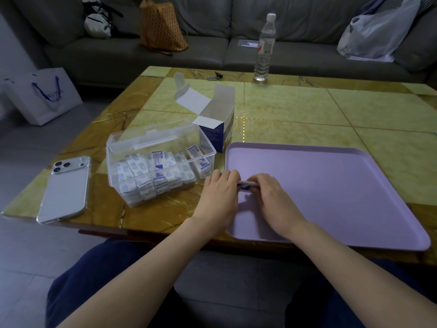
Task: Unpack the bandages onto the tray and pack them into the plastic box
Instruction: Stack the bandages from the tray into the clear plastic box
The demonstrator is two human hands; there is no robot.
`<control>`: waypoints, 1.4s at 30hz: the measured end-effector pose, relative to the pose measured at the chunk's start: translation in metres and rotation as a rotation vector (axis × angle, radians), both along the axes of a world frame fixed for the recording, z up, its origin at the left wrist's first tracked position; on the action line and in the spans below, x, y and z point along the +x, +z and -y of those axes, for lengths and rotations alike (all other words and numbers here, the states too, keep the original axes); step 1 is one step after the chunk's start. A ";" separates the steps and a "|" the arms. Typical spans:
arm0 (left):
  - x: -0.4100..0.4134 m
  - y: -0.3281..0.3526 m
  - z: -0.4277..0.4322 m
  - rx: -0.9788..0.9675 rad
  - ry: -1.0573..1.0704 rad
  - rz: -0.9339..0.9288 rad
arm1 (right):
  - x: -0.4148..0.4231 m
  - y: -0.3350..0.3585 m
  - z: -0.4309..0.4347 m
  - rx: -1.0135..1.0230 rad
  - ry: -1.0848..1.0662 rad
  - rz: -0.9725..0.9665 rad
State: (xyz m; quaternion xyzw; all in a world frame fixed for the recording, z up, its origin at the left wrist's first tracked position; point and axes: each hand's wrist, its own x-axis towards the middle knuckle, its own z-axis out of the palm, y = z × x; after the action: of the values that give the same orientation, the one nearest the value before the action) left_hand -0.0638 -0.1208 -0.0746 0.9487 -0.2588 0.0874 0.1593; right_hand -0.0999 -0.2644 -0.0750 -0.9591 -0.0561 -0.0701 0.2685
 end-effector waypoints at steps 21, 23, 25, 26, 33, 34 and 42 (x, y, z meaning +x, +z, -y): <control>-0.004 -0.009 0.004 0.188 -0.037 -0.090 | 0.017 -0.002 0.015 0.076 -0.019 0.011; -0.004 -0.008 0.002 0.168 -0.053 -0.066 | 0.017 0.001 0.017 0.071 0.042 -0.018; -0.003 -0.004 0.000 0.105 -0.073 -0.036 | 0.016 0.005 0.020 0.045 0.078 -0.033; -0.002 -0.001 -0.002 0.038 -0.079 -0.023 | 0.014 0.007 0.021 0.036 0.093 -0.039; -0.005 0.021 -0.015 -0.440 -0.109 0.065 | -0.003 0.021 0.004 0.324 0.146 -0.130; -0.006 0.022 -0.017 -0.465 -0.103 0.082 | -0.005 0.022 0.000 0.336 0.156 -0.129; 0.005 0.045 -0.048 -0.747 -0.100 0.057 | 0.008 0.040 -0.031 0.220 0.126 0.155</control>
State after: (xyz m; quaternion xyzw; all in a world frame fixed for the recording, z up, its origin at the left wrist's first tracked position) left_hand -0.0584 -0.0723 -0.0295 0.8087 -0.2595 0.1942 0.4909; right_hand -0.0919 -0.2333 -0.0350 -0.9102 -0.1286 -0.1329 0.3707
